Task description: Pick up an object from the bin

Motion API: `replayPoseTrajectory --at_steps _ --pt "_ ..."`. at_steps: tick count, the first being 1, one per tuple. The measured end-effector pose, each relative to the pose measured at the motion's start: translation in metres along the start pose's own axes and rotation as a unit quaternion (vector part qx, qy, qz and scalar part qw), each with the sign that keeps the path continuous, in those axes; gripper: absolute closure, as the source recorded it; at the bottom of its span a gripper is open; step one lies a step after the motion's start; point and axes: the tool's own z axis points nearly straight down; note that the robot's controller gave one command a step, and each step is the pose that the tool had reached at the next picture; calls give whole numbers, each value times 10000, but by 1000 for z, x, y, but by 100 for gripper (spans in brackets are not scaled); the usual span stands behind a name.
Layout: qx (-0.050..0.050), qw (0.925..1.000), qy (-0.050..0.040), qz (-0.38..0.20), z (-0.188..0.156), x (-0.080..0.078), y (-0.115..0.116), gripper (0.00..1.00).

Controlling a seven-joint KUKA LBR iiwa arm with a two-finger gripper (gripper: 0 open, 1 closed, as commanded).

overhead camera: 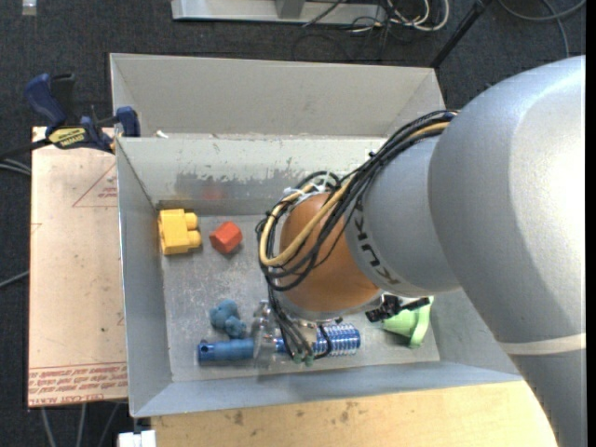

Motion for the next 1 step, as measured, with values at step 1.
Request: replayPoseTrajectory --at_steps 1 --pt "-5 10000 -21 20 -120 -24 17 100"
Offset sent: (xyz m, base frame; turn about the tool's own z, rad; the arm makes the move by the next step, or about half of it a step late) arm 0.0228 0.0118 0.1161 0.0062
